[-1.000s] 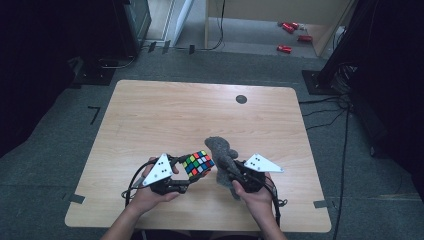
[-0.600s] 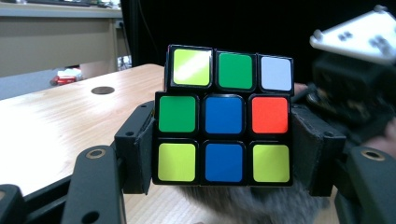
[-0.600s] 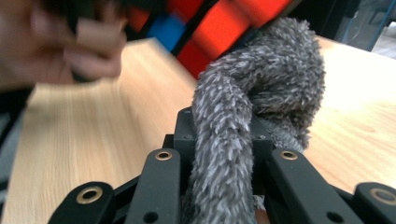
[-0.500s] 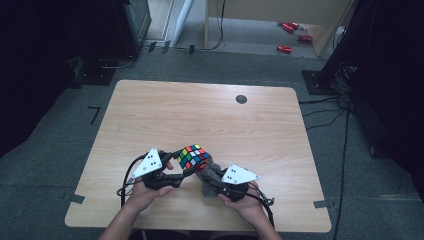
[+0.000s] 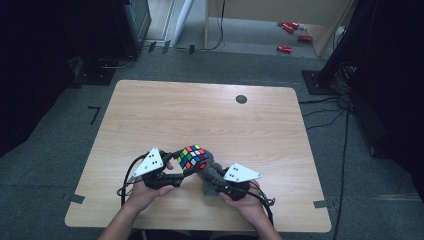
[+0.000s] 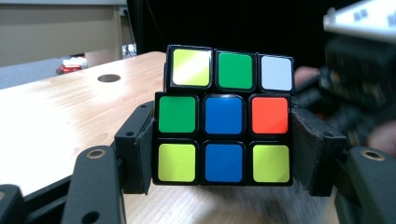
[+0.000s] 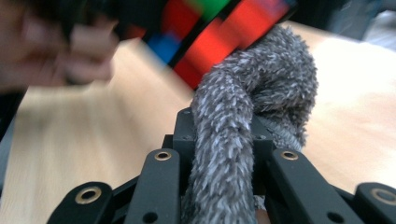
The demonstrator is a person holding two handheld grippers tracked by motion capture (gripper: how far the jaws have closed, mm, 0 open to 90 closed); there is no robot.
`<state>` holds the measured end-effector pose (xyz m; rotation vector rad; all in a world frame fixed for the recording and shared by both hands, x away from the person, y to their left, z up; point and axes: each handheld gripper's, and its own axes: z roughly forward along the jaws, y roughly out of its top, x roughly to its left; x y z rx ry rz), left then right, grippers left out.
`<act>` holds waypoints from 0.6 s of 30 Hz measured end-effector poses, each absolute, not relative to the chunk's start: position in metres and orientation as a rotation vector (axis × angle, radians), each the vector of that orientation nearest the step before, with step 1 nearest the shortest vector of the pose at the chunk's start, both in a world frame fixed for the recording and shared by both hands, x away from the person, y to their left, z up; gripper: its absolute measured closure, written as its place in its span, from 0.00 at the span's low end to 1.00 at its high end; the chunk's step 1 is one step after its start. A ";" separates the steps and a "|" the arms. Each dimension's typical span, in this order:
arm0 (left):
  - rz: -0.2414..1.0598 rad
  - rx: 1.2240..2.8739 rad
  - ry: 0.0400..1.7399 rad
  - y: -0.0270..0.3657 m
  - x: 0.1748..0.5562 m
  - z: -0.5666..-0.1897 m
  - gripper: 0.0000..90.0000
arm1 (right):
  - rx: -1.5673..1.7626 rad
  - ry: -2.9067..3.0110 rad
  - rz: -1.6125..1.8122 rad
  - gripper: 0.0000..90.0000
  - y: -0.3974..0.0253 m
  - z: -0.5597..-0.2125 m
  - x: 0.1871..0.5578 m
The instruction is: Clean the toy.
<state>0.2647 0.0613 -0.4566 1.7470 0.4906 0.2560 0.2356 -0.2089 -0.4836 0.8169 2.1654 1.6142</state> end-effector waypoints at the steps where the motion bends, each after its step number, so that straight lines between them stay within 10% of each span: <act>1: 0.250 1.745 0.488 0.060 0.264 -0.456 0.39 | 0.853 2.126 1.644 0.82 -0.214 -0.481 0.237; 18: 0.242 1.766 0.522 0.058 0.267 -0.459 0.39 | 0.956 2.039 1.602 0.81 -0.230 -0.476 0.241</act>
